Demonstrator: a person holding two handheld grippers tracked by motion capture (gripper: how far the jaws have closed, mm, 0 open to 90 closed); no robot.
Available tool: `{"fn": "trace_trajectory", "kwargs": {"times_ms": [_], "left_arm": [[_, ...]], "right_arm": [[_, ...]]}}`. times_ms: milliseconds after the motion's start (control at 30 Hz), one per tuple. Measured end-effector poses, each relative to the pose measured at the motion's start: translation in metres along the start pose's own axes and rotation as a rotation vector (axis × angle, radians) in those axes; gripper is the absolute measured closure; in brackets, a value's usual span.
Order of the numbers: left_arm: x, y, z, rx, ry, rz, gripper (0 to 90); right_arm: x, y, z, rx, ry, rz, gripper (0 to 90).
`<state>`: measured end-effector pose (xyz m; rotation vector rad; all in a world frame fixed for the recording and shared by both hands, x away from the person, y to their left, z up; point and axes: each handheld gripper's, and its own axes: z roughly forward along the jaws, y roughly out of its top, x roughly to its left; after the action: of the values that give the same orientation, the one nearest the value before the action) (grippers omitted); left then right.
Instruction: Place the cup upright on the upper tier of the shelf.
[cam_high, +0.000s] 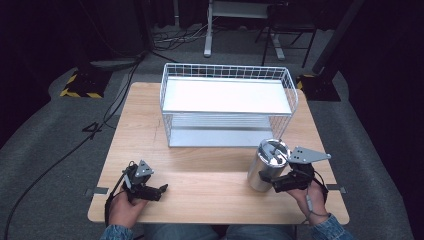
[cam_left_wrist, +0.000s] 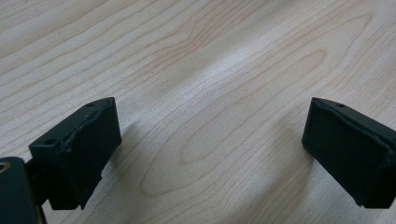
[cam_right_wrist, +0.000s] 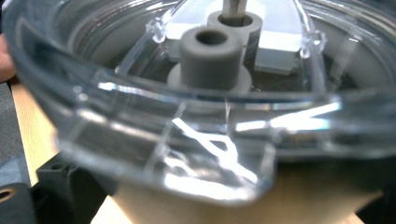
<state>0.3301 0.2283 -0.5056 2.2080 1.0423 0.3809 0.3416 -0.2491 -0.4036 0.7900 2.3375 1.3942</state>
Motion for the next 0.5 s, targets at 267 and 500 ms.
{"fn": "trace_trajectory", "kwargs": {"times_ms": [267,500], "left_arm": [[0.000,0.000,0.000,-0.001,0.000,0.000,4.9],[0.000,0.000,0.000,-0.001,-0.002,0.000,4.9]], "right_arm": [[-0.006,0.020,-0.004,-0.001,-0.004,0.005,3.8],[-0.008,0.046,-0.009,0.007,-0.010,-0.015,3.8]]}}
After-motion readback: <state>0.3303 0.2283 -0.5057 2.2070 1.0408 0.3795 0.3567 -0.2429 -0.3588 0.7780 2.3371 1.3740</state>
